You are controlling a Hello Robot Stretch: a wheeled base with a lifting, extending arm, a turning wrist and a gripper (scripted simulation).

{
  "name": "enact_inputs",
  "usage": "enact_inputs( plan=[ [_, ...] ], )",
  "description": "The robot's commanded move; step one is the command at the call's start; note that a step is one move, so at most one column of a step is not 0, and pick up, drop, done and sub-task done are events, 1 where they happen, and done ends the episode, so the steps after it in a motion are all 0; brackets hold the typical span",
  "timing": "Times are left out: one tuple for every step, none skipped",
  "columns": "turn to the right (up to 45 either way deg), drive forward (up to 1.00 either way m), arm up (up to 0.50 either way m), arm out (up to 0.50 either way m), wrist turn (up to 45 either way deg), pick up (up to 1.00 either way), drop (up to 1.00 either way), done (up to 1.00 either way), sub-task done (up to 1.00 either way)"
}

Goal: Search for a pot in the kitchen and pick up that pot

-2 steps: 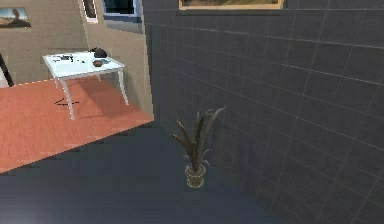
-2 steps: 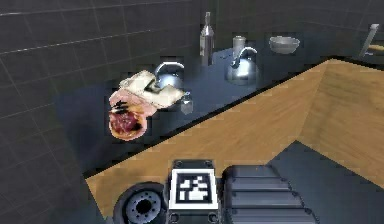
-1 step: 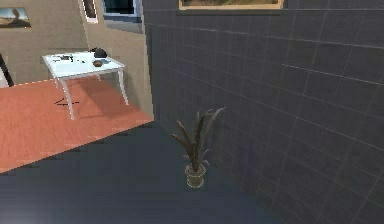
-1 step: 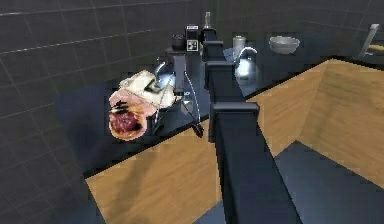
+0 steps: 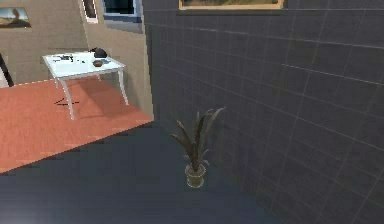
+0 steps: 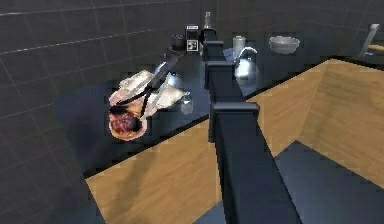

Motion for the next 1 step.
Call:
enact_inputs(
  plan=[
    [0.0,0.00,0.00,0.00,45.0,0.00,0.00,0.00,0.00]
  ],
)
